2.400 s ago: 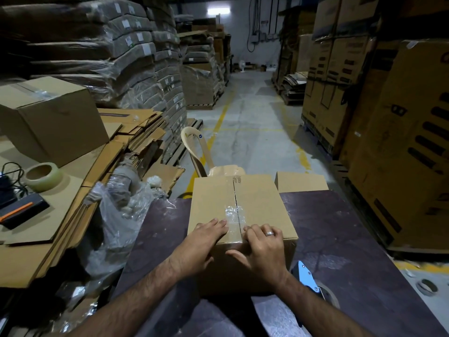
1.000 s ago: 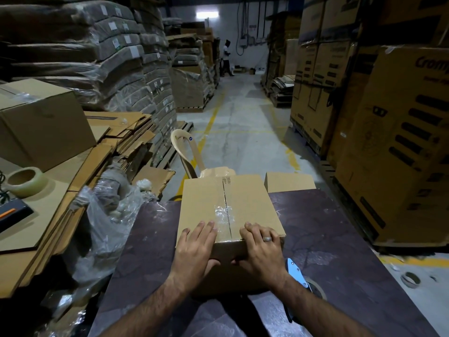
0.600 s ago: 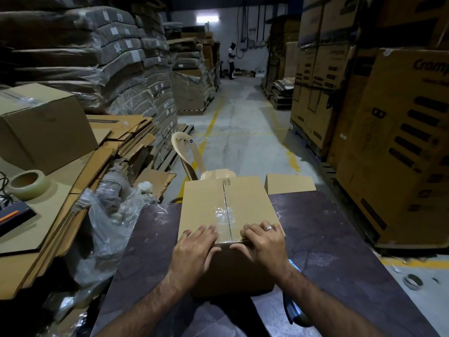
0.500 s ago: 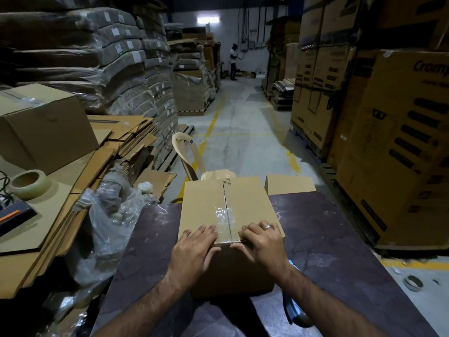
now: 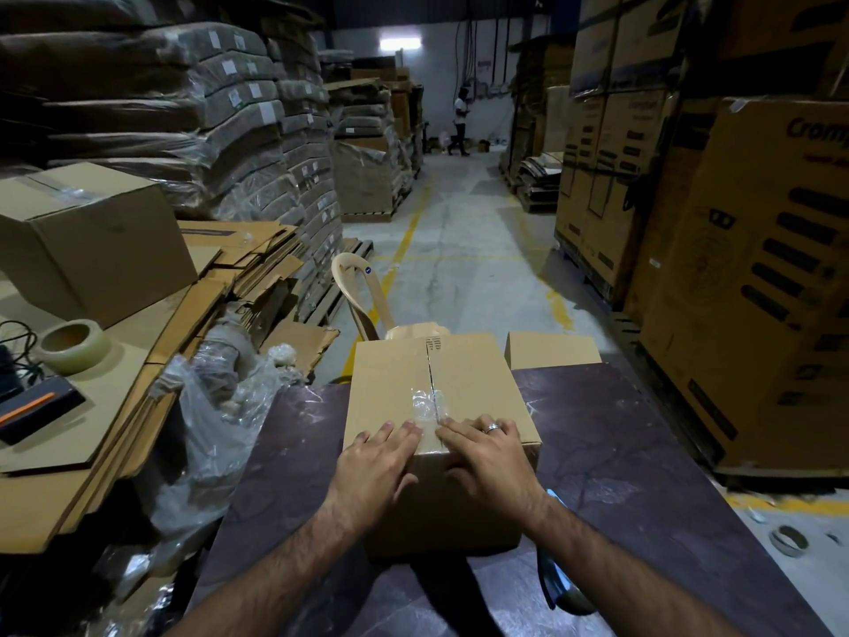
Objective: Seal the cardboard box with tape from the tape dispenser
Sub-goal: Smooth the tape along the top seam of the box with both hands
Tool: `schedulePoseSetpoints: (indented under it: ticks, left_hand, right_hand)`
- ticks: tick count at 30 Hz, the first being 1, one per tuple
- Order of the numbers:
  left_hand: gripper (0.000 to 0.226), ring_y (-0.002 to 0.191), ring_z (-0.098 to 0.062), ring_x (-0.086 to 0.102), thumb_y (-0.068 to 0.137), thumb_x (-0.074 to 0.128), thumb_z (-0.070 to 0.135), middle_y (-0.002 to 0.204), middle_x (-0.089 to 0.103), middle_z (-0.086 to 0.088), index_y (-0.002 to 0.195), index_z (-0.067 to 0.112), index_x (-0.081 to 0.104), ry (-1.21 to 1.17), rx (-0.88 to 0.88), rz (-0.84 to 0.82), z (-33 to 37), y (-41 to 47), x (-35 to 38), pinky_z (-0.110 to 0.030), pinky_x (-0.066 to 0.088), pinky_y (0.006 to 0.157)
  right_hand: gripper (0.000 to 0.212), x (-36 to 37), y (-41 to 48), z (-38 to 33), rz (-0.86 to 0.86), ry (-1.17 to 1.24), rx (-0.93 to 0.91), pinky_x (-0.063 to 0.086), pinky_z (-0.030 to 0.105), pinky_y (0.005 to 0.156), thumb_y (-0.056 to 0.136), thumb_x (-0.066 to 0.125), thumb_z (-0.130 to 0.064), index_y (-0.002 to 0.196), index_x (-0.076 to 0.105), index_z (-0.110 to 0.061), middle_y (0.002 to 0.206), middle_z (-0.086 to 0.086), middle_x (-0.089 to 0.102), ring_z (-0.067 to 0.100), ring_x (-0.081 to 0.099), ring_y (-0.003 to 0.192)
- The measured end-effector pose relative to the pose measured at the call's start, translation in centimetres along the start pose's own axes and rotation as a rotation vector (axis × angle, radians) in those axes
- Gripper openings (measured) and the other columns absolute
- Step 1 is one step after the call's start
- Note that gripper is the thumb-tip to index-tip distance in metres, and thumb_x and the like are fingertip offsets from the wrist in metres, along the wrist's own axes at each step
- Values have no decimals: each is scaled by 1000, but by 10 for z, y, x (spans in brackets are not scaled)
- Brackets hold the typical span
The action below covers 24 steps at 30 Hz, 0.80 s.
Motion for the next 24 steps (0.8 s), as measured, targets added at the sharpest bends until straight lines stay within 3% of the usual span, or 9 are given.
schedulePoseSetpoints:
  ticks: [3, 7, 13, 18, 22, 24]
  left_hand:
    - [92, 101, -20, 70, 34, 97, 32, 118, 70, -1, 119, 17, 65, -12, -38, -21, -2, -3, 2, -37, 59, 74]
    - [92, 102, -24, 69, 30, 97, 24, 117, 70, -4, 117, 14, 67, 0, -56, 0, 2, -4, 1, -40, 60, 74]
    - [66, 101, -25, 68, 54, 91, 34, 109, 71, -6, 111, 14, 64, -153, -5, 120, 24, -4, -27, -37, 57, 80]
    - [35, 104, -13, 66, 84, 66, 25, 112, 71, -4, 118, 12, 66, -438, 234, 297, 86, -8, -27, -24, 54, 89]
    - [30, 88, -12, 68, 90, 56, 28, 100, 73, 1, 116, 16, 64, -579, 311, 95, 136, -3, 13, -28, 58, 73]
    - [30, 88, -15, 67, 92, 51, 30, 101, 71, -1, 117, 18, 61, -602, 266, -40, 155, 2, 34, -33, 56, 74]
  right_hand:
    - [73, -1, -9, 5, 1, 15, 10, 44, 37, 83, 50, 87, -31, 118, 62, -26, 125, -7, 64, 18, 63, 97]
    - [77, -4, -28, 22, 32, -10, 53, 31, 38, 87, 48, 88, -25, 120, 60, -21, 127, -3, 63, 21, 61, 105]
    - [59, -31, -56, 63, 177, 30, 224, 39, 39, 83, 61, 85, -21, 116, 64, -20, 122, -3, 65, 19, 56, 107]
    - [37, -33, -102, 104, 226, 98, 445, 42, 37, 77, 76, 75, -22, 111, 66, -19, 103, -4, 70, 21, 61, 95]
    - [30, -15, -136, 129, 137, 169, 609, 50, 39, 76, 77, 75, -21, 106, 70, -18, 94, -2, 73, 23, 65, 88]
    - [29, -5, -153, 138, 88, 217, 691, 54, 41, 75, 76, 76, -21, 104, 70, -17, 89, -4, 74, 23, 67, 86]
Point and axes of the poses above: each hand's wrist, its own y-axis towards the middle knuckle, its own x-axis out of the palm, z = x × y, the point moved 6 cm from there along y, towards the middle knuckle
